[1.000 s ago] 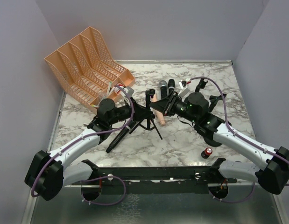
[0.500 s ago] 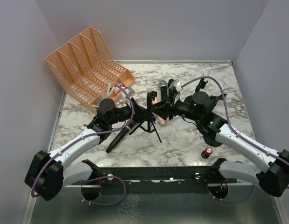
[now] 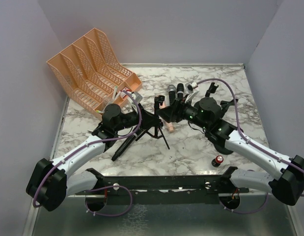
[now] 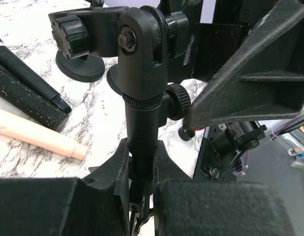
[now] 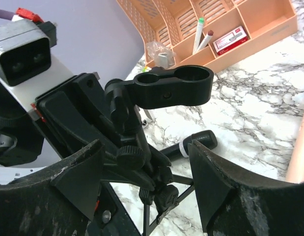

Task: Attach the microphones to the stand

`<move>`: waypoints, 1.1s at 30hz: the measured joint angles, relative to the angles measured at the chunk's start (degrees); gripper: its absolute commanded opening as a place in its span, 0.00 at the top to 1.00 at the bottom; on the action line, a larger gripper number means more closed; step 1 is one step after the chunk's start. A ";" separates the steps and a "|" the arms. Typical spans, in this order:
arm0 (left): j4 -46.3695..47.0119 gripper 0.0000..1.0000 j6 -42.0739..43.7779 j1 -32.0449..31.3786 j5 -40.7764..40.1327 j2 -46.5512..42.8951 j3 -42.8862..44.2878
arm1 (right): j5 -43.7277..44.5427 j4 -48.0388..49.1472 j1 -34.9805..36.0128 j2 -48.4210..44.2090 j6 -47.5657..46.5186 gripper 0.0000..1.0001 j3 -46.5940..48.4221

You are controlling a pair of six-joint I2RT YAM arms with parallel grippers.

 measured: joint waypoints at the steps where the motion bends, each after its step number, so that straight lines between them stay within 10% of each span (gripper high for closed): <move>1: 0.00 1.00 0.20 -0.02 -0.04 0.00 0.00 | 0.02 0.31 0.00 0.50 0.76 0.27 0.02; 33: 6.16 1.00 0.46 0.11 -3.13 -0.07 -3.39 | 2.19 3.80 0.37 12.87 1.22 0.72 14.69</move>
